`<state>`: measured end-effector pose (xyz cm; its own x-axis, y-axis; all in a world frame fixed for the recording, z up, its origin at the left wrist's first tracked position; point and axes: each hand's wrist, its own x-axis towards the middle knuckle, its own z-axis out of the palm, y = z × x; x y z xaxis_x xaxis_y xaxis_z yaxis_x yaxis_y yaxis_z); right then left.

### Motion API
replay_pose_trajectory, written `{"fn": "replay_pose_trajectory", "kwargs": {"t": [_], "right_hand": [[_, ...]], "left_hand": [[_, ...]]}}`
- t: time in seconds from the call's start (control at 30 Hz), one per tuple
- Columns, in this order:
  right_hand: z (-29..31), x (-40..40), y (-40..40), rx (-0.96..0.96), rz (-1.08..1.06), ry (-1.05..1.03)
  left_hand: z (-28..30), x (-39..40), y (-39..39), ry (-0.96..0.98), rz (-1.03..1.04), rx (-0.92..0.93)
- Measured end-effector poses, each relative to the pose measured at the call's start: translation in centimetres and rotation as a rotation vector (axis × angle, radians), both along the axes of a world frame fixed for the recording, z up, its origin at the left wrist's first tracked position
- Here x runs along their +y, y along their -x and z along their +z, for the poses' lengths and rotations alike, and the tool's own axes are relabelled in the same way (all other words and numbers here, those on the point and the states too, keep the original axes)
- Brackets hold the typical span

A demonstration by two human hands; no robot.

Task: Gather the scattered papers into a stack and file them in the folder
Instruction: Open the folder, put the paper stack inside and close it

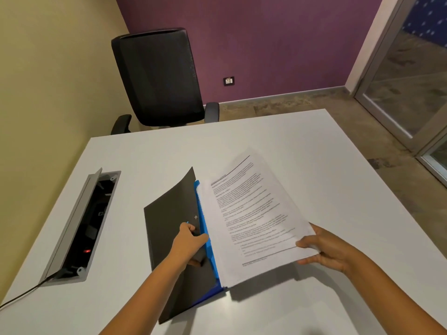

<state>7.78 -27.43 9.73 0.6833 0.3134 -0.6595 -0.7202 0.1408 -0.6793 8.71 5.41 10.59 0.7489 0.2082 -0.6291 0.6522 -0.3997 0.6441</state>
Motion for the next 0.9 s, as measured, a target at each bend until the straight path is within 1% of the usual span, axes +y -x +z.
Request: {"fn": "replay_pose_trajectory", "kwargs": {"t": [0.07,0.17,0.43,0.53,0.63,0.8,0.9], "right_hand": [[0.7,0.4,-0.3,0.011,0.063,0.011],[1.8,1.4,-1.1,-0.021,0.148,0.101],[3.8,6.6,-1.7,-0.15,0.117,0.21],[2.8,9.6,0.2,-0.187,0.126,0.246],[1.3,12.0,2.4,-0.25,0.198,0.277],[-0.2,14.3,3.6,-0.401,0.357,0.437],[-0.3,15.3,3.1,-0.402,0.388,0.462]], "left_hand": [[0.3,0.0,0.0,-0.003,-0.006,-0.003],[0.5,0.0,0.2,-0.022,-0.023,-0.004],[0.2,-1.1,1.2,0.016,-0.077,0.006],[0.4,-1.6,0.7,0.043,-0.042,-0.021],[0.5,-2.0,0.5,0.067,-0.037,-0.03],[0.2,-2.6,1.3,0.069,-0.061,-0.027],[0.1,-2.8,1.8,0.07,-0.057,-0.037]]}}
